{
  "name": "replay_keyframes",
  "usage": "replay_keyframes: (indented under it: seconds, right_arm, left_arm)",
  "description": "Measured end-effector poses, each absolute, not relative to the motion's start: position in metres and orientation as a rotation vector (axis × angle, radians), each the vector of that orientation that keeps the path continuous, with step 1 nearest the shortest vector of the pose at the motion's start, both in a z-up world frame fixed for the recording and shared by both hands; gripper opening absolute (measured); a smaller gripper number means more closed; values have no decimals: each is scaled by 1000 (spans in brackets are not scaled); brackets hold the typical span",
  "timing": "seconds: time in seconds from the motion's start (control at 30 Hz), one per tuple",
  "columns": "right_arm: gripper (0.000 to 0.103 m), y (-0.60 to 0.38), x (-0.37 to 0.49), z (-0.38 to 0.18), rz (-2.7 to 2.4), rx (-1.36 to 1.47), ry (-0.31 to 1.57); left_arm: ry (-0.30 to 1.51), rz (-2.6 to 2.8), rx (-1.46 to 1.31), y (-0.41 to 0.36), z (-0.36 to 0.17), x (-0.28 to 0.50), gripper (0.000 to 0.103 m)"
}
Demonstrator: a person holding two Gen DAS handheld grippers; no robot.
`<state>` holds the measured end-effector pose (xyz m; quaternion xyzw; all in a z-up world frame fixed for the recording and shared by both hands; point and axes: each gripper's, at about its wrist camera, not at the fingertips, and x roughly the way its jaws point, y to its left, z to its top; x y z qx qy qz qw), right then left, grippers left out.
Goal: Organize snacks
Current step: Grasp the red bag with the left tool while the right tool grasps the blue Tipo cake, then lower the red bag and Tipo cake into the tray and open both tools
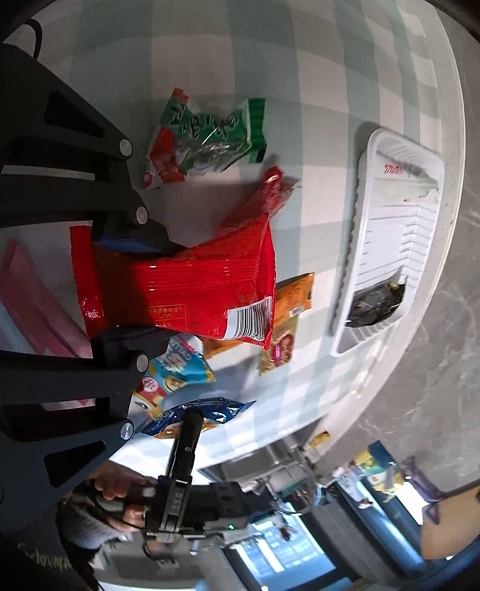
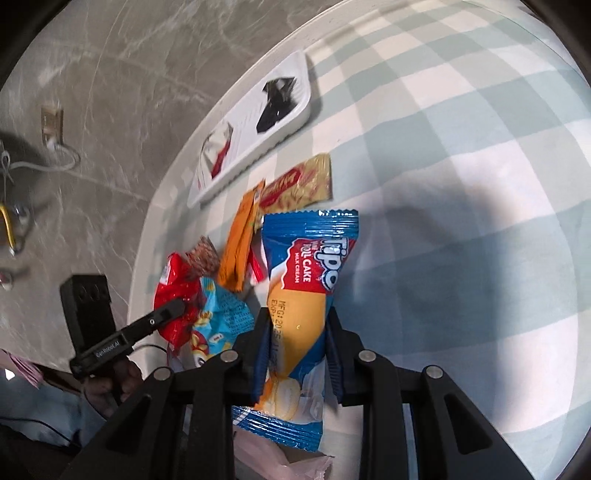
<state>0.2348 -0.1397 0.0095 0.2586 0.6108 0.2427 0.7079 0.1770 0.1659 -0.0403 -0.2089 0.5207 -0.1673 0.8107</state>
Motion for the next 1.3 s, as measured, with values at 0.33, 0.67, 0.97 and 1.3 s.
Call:
replay_keyframes:
  seconds: [0.33, 0.67, 0.97, 1.3]
  right_arm:
    - [29, -143, 253, 22, 558, 666, 1328]
    - [29, -128, 277, 32, 600, 667, 1315]
    - [29, -108, 315, 37, 629, 636, 1304]
    - [29, -79, 378, 40, 658, 582, 1281]
  left_arm:
    - [1050, -353, -555, 194, -14, 186, 28]
    - [1000, -349, -570, 212, 12, 210, 28]
    - [988, -329, -517, 220, 25, 253, 28]
    - [983, -306, -445, 224, 31, 317, 28]
